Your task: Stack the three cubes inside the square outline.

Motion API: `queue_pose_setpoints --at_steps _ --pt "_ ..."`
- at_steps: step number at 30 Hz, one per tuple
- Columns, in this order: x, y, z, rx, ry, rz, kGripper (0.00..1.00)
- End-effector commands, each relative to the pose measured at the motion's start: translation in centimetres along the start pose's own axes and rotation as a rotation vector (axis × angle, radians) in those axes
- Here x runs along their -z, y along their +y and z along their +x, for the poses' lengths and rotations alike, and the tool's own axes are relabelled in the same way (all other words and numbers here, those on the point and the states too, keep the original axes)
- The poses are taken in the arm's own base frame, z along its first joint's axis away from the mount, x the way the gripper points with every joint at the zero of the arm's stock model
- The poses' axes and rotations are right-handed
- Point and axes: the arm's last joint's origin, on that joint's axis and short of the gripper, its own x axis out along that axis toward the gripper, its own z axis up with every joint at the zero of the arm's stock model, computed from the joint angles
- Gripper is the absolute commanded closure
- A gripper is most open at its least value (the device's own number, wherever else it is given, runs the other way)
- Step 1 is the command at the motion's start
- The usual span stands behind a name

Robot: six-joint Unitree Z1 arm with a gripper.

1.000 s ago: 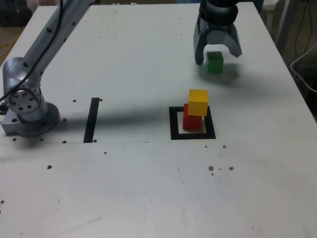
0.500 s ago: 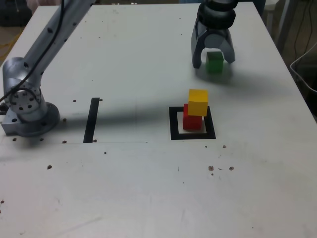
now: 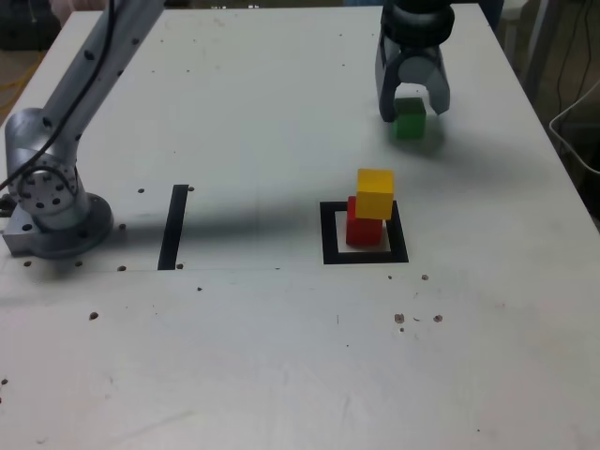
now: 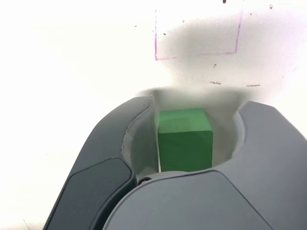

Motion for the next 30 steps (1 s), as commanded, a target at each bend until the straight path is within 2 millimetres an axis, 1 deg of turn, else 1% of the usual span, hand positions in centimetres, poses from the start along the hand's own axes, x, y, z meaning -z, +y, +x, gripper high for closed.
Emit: queue_pose_setpoints --at_steps 1,6,9,14,19,23,27,30 --pt "0.1 0.0 0.1 0.01 0.001 -0.001 0.75" --pt "0.1 -0.1 0.4 0.023 0.012 -0.002 0.82" --pt "0.2 -0.2 0.5 0.028 0.02 -0.001 0.84" --pt "0.5 -0.2 0.1 0.027 0.021 0.0 0.89" --pt "1.2 -0.5 -1.5 0.016 0.009 0.002 0.92" --pt "2.3 -1.0 -2.6 0.002 0.026 0.012 0.92" --pt "3.3 -2.1 -4.1 -0.019 0.034 0.031 0.92" --pt "4.1 -3.2 -5.8 -0.021 0.022 0.046 0.92"
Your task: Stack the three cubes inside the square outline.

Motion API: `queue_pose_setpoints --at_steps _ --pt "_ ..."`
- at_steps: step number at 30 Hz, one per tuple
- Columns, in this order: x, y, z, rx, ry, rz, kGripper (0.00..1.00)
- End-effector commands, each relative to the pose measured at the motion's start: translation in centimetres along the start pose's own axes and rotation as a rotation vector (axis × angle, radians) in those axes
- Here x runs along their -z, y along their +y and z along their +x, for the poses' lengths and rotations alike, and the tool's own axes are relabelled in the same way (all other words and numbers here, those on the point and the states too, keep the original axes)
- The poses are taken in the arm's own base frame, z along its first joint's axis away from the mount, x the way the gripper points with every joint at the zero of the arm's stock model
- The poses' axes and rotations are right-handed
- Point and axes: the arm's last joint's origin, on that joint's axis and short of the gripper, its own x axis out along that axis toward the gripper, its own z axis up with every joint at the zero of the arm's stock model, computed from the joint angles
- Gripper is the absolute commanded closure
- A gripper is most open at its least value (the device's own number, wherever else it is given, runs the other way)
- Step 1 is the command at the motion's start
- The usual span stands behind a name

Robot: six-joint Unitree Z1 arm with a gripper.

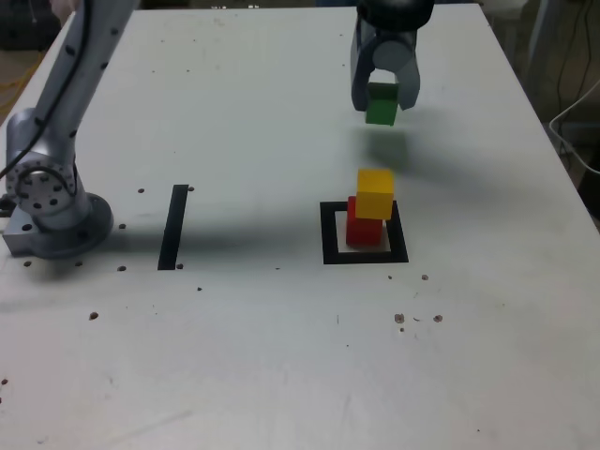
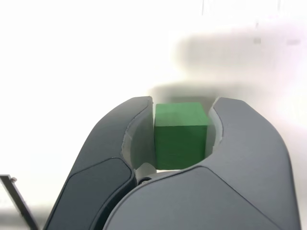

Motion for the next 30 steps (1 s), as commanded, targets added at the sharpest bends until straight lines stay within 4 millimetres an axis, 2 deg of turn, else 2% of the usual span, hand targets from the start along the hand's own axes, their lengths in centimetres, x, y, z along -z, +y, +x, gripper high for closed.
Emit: queue_pose_setpoints --at_steps 1,7,12,20,30 --pt "0.7 -0.7 -1.7 -0.002 -0.024 0.007 0.92" --pt "2.7 -3.7 -6.3 0.018 -0.076 0.051 0.92" --pt "4.3 -6.2 -8.5 0.038 -0.088 0.095 0.92" --pt "6.6 -9.7 -9.8 0.071 -0.085 0.135 0.92" --pt "7.1 -13.0 -10.5 0.063 -0.084 0.146 0.92"
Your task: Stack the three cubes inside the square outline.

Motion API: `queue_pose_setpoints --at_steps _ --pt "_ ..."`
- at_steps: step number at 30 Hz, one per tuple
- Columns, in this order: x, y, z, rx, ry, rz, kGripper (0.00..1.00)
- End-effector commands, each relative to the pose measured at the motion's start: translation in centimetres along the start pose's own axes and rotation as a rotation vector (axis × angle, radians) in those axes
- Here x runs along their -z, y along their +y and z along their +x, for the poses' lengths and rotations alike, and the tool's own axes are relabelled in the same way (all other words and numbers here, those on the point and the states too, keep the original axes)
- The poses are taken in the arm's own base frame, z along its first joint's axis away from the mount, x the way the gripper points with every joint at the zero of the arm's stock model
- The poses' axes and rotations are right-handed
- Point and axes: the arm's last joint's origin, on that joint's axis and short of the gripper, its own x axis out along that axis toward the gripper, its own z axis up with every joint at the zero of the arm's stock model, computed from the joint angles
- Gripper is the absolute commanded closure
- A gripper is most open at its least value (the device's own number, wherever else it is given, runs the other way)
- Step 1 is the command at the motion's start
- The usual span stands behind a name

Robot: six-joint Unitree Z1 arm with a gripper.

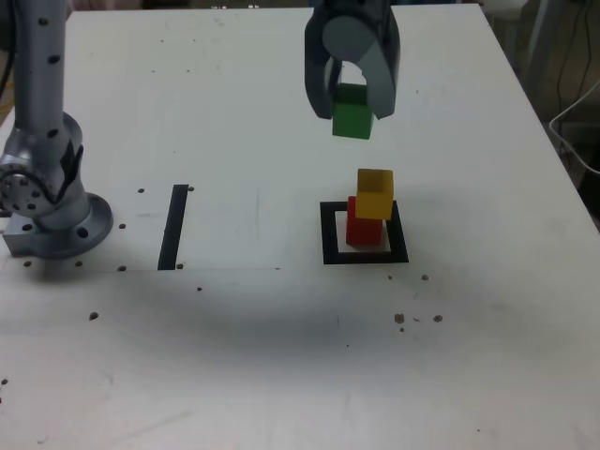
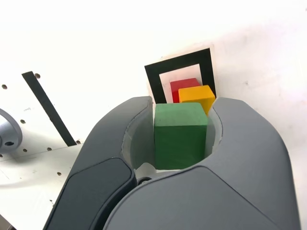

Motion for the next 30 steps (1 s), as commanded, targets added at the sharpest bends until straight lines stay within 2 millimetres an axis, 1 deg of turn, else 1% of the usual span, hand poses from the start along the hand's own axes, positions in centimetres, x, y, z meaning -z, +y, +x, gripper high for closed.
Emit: queue_pose_setpoints --at_steps 1,7,14,30 --pt "0.1 -0.4 -0.1 -0.005 0.001 -0.002 0.92" --pt "0.2 -1.5 0.2 -0.003 0.009 -0.016 0.92" --pt "-0.3 -2.9 0.7 -0.002 0.02 -0.022 0.92" --pt "-1.9 -3.2 2.1 -0.003 0.037 -0.026 0.89"
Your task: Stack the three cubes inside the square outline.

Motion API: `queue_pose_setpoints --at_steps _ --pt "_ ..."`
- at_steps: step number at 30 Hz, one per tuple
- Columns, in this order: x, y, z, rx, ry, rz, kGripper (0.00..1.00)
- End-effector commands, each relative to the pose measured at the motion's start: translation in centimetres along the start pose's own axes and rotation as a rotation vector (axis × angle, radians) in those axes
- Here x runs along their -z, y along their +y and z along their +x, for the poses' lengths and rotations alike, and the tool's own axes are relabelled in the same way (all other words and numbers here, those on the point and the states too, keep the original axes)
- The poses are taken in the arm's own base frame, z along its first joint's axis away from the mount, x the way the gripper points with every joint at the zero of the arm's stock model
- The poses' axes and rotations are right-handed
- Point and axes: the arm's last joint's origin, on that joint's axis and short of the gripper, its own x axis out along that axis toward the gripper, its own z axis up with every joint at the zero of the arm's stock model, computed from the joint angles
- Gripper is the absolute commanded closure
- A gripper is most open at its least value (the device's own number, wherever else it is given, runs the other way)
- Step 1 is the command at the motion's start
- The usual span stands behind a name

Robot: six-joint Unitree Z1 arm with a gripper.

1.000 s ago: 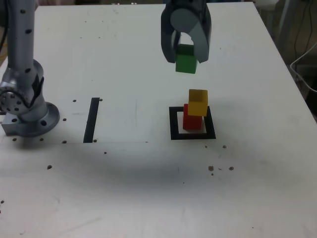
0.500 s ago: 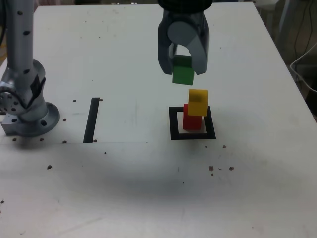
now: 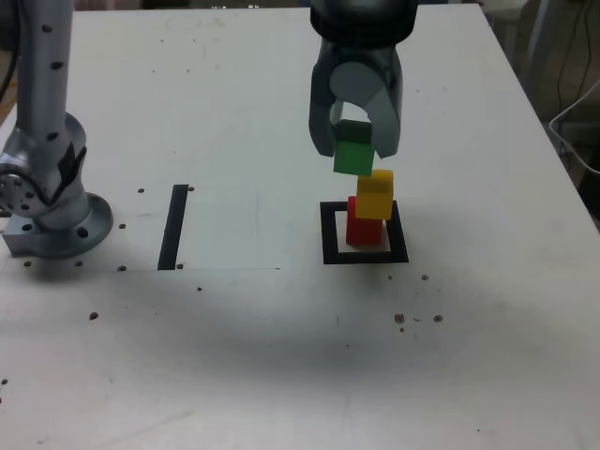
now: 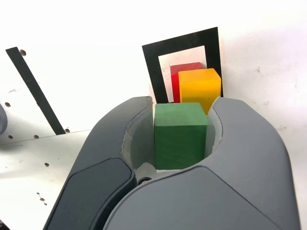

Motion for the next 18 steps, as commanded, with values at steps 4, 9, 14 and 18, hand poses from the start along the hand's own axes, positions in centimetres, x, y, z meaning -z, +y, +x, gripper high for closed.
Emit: queue_pose_setpoints --at_steps 4,9,14,18 --pt "-0.61 -0.05 0.22 -0.001 -0.012 -0.001 0.89" --pt "-0.86 0.07 0.41 -0.005 -0.014 -0.004 0.88" --pt "-0.9 0.24 0.59 -0.006 -0.012 -0.009 0.85" --pt "-1.12 0.25 0.79 -0.005 -0.016 -0.01 0.85"
